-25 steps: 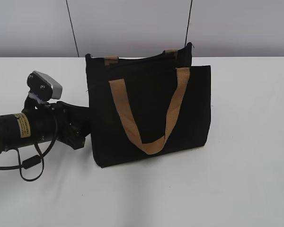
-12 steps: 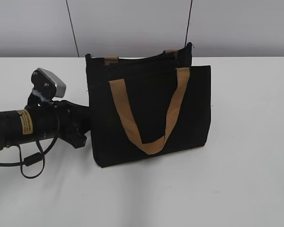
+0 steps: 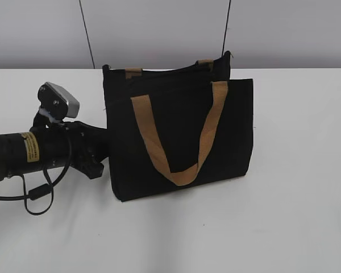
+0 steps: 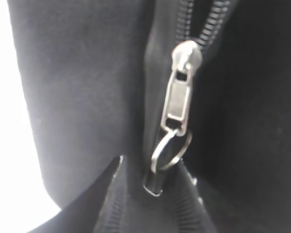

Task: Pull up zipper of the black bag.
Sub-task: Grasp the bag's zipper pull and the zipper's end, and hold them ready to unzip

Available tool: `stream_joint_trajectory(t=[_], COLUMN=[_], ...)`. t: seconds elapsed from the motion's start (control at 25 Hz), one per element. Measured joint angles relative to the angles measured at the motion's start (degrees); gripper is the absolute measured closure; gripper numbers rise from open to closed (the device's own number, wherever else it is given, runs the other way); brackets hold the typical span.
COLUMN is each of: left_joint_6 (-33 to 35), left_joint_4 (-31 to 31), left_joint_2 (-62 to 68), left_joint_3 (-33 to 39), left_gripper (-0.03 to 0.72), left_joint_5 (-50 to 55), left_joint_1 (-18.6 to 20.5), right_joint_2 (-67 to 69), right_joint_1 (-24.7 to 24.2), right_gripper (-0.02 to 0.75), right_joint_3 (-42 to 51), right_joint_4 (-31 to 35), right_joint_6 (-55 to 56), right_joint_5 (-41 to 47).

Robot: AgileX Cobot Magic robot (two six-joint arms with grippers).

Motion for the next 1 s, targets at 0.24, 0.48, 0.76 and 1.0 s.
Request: stream_joint_trajectory(t=[0.24, 0.48, 0.76, 1.0], left_joint_6=[0.0, 0.0, 0.0, 0.0], left_joint_4=[0.0, -0.1, -0.1, -0.16], left_joint_2=[0.0, 0.0, 0.0, 0.0], left_joint_3=[0.0, -0.08, -0.08, -0.08], left_gripper=[0.442, 0.442, 0.465, 0.681], left_joint_5=[1.46, 1.78, 1.73, 1.73], left_joint_1=[0.0, 0.0, 0.0, 0.0], right_joint_2=[0.0, 0.0, 0.0, 0.0], right_joint_1=[0.0, 0.0, 0.0, 0.0], right_gripper=[0.306, 0.306, 0.306, 0.306], right_joint_3=[0.0, 0.0, 0.0, 0.0], right_joint_4=[0.0, 0.0, 0.0, 0.0], right_joint_6=[0.0, 0.0, 0.0, 0.0], right_joint_5=[0.0, 0.0, 0.0, 0.0])
